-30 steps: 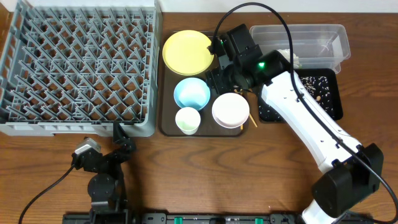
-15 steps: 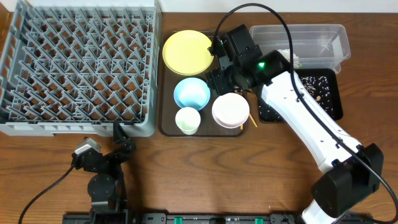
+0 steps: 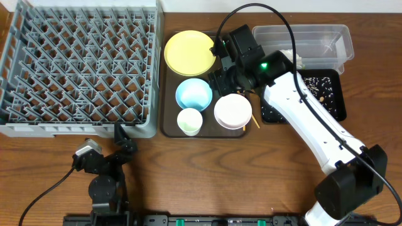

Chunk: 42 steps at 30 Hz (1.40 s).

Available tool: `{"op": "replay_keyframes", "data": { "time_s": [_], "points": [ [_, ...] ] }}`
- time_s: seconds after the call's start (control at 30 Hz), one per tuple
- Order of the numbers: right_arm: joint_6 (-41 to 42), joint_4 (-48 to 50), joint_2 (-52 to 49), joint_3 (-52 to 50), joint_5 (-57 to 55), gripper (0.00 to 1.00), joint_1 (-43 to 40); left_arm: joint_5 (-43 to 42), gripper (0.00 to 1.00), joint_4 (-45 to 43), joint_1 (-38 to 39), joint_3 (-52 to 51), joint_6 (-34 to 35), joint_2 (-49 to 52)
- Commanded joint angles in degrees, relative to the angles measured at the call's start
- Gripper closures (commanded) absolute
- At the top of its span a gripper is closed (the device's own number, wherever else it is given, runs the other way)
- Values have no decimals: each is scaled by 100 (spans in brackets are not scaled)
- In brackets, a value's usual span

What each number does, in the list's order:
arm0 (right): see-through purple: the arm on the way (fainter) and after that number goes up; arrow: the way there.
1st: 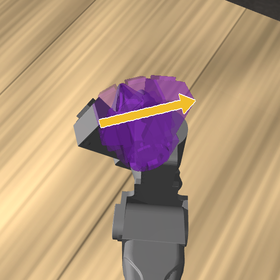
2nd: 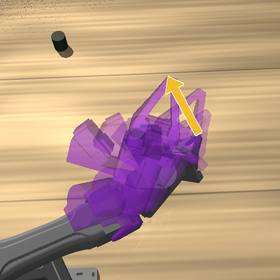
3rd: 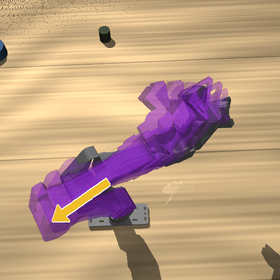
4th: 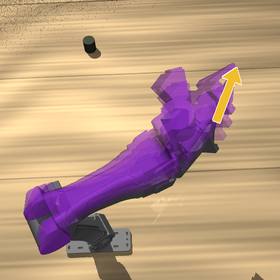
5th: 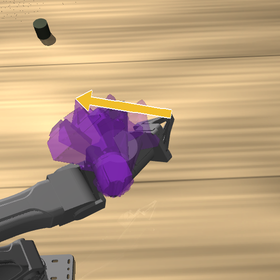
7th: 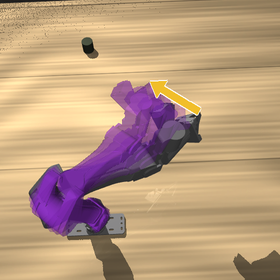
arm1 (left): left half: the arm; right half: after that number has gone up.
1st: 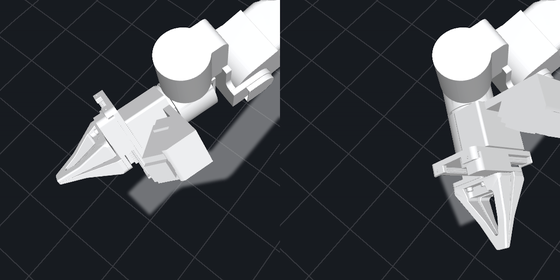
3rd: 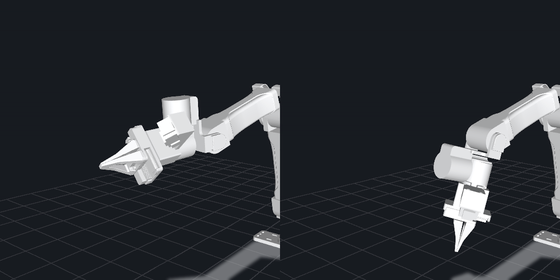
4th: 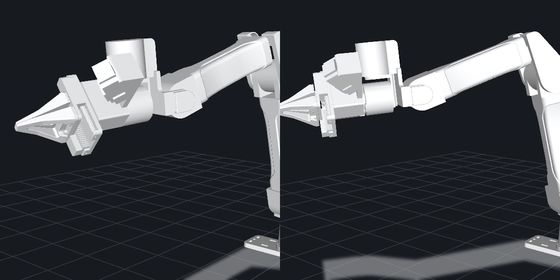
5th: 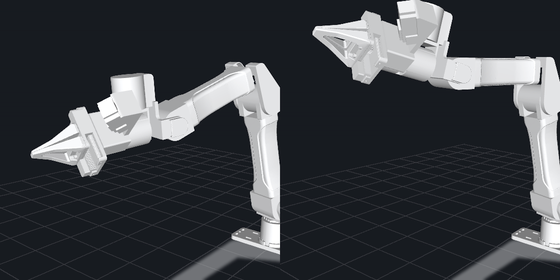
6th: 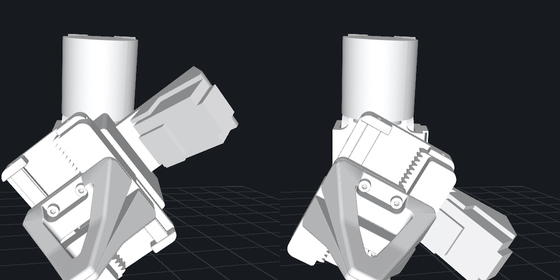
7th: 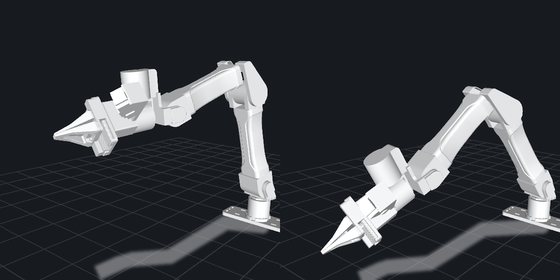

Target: Sort waste into correct bins and load items into the dishwasher

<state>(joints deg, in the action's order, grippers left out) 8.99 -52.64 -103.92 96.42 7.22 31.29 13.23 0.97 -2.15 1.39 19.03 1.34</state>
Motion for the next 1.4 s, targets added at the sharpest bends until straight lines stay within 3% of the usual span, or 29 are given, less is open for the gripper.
{"op": "replay_keyframes", "data": {
  "time_s": [0.0,1.37],
  "points": [
    [61,-17,83,55,-31,34,-2,111,0,195,24,-114,-101,2],
    [125,-284,83,55,-31,30,39,111,0,195,24,-114,-101,2]
  ]
}}
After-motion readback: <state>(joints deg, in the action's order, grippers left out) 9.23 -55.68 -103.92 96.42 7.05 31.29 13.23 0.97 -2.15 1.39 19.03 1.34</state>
